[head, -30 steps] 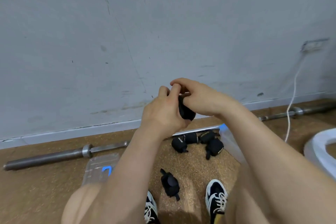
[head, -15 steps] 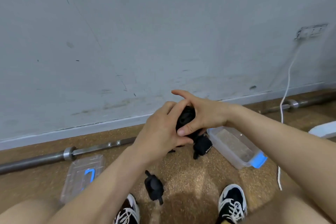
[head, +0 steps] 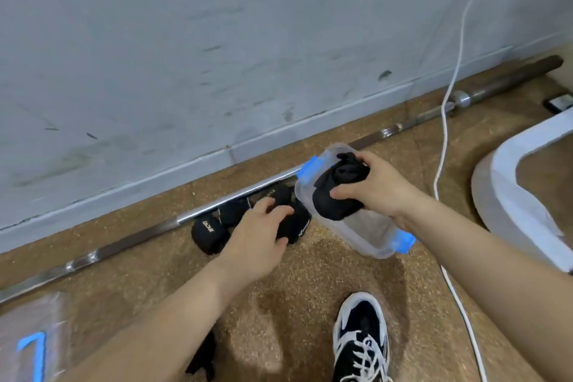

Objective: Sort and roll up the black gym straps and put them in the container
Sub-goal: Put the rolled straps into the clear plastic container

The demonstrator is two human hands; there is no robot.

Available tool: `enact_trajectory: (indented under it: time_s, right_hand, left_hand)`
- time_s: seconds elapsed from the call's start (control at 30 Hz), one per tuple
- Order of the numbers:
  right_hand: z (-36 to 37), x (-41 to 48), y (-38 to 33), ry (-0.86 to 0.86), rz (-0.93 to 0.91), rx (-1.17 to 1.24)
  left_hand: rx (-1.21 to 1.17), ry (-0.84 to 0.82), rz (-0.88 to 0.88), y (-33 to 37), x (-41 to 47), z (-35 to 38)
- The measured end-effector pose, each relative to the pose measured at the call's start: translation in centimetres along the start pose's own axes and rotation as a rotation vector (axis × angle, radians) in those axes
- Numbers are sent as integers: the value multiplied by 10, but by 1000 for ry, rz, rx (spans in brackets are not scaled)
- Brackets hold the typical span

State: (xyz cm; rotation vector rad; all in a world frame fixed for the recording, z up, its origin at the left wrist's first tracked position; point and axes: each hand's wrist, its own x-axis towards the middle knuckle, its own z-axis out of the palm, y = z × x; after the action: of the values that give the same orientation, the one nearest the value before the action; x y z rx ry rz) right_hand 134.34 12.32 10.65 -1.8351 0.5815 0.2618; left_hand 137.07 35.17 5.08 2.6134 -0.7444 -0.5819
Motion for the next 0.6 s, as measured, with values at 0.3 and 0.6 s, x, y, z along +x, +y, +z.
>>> enact_trajectory:
  time_s: [0.3, 0.6]
  right_hand:
    - [4, 60, 84, 127, 34, -374]
    - [31, 68, 125, 110, 26, -640]
  left_hand:
    - [-41, -86, -52, 9, 111, 57]
    - [-134, -95, 37, 31, 39, 99]
